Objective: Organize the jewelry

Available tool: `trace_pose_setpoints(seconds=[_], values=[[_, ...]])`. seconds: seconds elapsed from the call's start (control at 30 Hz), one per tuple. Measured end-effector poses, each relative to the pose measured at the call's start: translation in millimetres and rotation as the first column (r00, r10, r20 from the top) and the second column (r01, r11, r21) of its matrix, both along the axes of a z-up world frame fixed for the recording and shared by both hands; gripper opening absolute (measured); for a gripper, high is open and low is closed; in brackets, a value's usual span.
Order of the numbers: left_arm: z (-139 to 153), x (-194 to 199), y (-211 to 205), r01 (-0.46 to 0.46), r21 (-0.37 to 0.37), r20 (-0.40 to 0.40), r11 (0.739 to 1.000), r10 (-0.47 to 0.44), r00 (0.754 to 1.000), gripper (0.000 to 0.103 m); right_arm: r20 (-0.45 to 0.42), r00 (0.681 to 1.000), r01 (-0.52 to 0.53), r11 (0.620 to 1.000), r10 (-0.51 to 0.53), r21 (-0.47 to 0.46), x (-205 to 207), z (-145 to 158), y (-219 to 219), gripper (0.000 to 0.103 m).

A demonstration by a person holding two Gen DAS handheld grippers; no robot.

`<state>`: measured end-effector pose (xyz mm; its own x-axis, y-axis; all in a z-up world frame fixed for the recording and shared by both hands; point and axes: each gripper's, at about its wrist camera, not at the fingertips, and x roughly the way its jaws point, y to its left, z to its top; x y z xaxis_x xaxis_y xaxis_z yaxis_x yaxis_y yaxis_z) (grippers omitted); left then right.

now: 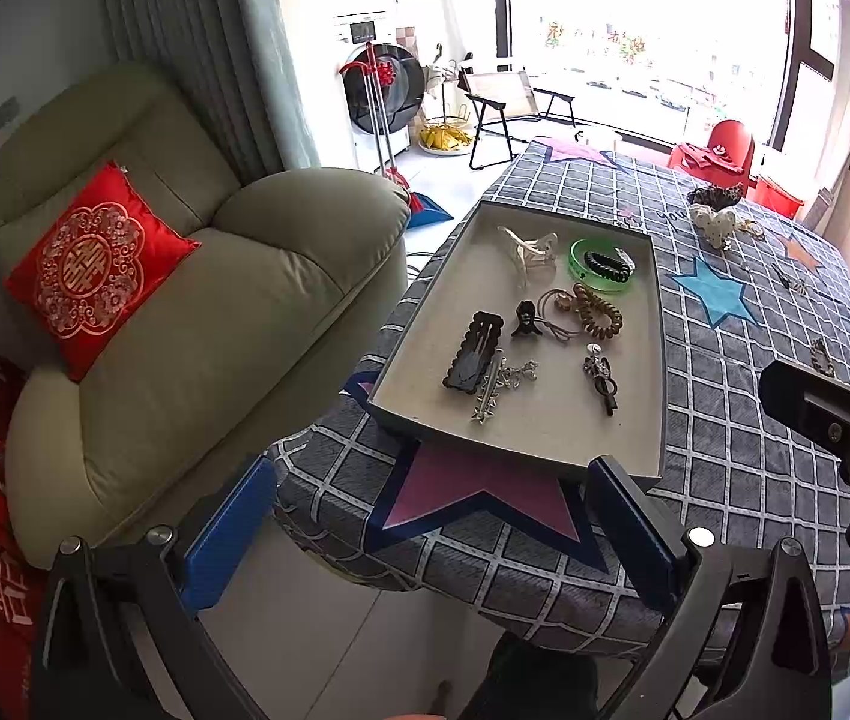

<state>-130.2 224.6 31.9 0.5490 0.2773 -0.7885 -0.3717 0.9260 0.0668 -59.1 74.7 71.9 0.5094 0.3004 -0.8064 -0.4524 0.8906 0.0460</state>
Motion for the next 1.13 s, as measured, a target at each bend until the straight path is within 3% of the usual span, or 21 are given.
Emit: trace_pose_setpoints(seconds=[1.13], values=[[0.2,-1.0,4.5,-0.005,0.007,0.019,1.000,0.004,1.000,0.103,-0.008,1.000,-0.006,1.000,0.006,-0.003,0.3,-6.3,7.9,0.103]])
